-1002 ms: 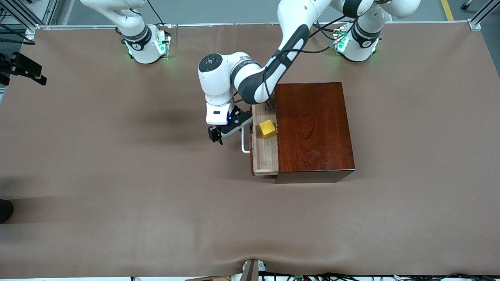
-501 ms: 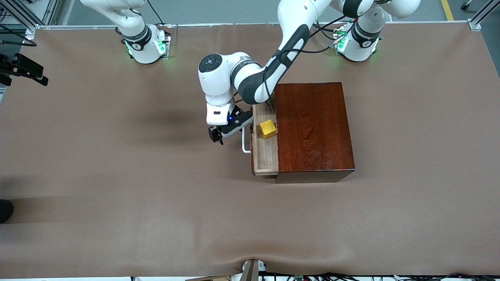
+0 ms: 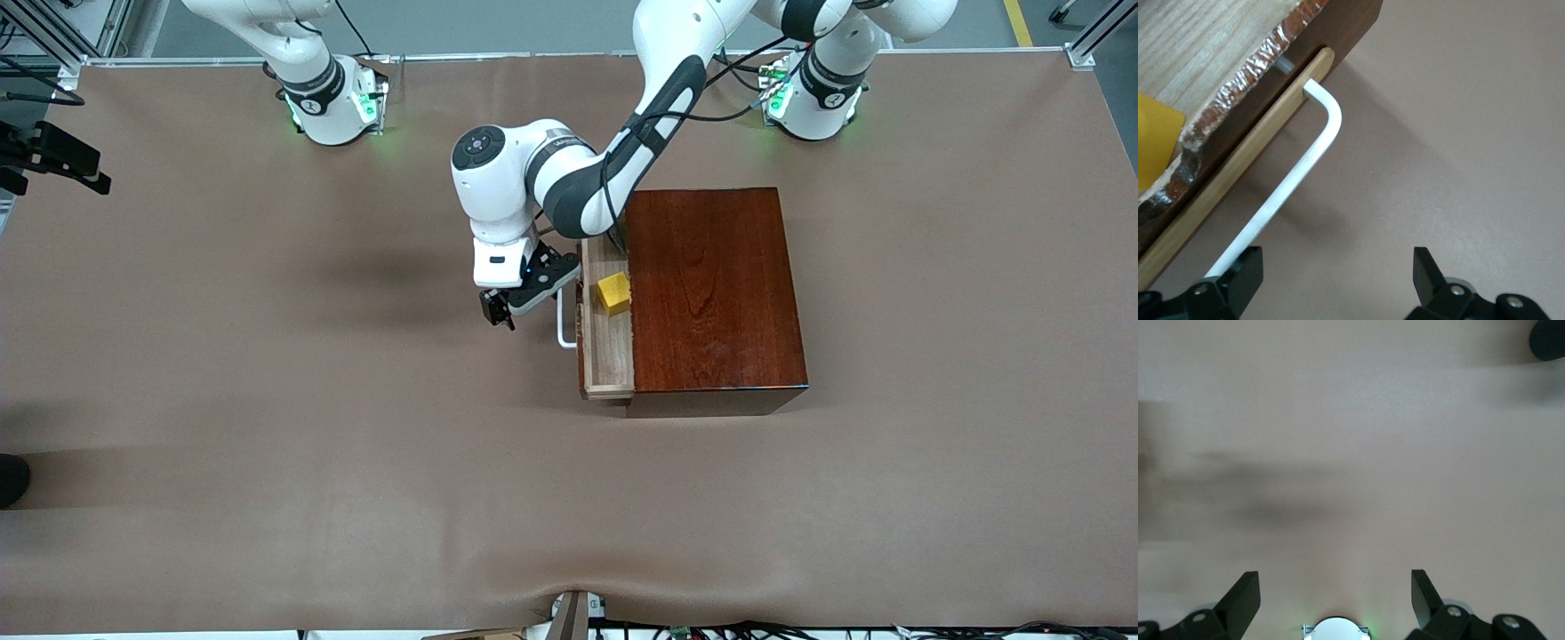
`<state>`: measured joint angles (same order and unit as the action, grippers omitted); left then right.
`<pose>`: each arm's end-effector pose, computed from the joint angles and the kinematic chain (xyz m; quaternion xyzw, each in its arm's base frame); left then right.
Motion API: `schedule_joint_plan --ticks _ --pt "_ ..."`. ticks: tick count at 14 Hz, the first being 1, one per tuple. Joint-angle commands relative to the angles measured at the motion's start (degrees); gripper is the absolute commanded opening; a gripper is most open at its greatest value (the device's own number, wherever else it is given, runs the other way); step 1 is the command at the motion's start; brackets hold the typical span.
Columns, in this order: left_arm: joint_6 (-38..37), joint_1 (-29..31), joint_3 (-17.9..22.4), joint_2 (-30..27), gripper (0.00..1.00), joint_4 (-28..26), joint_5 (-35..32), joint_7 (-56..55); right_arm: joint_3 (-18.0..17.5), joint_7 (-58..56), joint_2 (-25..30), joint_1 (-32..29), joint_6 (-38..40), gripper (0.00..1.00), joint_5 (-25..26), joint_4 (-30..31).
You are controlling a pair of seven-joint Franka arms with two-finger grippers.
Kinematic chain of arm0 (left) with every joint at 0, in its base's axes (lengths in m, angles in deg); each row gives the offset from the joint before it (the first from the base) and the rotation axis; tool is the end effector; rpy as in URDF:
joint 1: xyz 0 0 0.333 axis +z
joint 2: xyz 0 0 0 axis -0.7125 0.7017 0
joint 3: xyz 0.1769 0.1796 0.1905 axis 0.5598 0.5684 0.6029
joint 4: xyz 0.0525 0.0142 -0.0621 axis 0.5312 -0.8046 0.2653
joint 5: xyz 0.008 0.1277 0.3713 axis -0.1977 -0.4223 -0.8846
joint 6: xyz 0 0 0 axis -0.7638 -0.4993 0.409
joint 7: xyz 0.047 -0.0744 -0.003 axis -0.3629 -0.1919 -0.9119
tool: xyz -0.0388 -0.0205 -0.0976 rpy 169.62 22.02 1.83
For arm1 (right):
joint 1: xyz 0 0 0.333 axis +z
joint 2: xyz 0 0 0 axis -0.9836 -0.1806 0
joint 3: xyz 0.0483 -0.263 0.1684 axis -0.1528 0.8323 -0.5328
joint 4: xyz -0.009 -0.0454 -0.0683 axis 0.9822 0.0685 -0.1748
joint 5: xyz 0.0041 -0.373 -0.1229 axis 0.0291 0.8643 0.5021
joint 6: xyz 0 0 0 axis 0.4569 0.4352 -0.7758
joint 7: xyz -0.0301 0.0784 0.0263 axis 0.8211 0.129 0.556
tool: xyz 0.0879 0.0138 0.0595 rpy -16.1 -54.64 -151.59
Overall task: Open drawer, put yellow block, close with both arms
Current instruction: 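Push the drawer front into the box with the left gripper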
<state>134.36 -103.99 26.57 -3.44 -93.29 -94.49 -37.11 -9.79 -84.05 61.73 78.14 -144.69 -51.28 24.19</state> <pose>0.4654 -0.6149 0.2914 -0.9329 -0.3351 -0.1316 0.0051 0.5114 -0.0347 0.6645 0.9992 0.0022 -0.0396 0.0034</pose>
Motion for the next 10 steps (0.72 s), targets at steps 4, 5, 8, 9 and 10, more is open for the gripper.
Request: schedule_joint_plan --ticks 4,5,8,9,10 --pt "-2.94 0.54 1.21 -0.71 1.0 -1.28 -1.55 0.69 -0.72 -0.17 -0.14 -1.36 0.6 1.0 -1.09 -0.6" --pt "-3.29 0.63 1.29 -0.71 1.0 -1.37 -1.64 0.69 -0.64 -0.25 -0.14 -1.44 0.6 1.0 -1.09 -0.6" --pt "-5.05 1.24 1.3 -0.71 1.0 -1.37 -1.64 0.69 -0.64 -0.17 -0.14 -1.45 0.6 1.0 -1.09 -0.6" --pt "-5.31 1.42 1.3 -0.71 1.0 -1.37 -1.64 0.69 -0.64 -0.17 -0.14 -1.45 0.6 1.0 -1.18 -0.6" --pt "-5.4 1.42 1.3 -0.8 1.0 -1.37 -1.64 0.69 -0.64 -0.17 -0.14 -1.45 0.6 1.0 -1.09 -0.6"
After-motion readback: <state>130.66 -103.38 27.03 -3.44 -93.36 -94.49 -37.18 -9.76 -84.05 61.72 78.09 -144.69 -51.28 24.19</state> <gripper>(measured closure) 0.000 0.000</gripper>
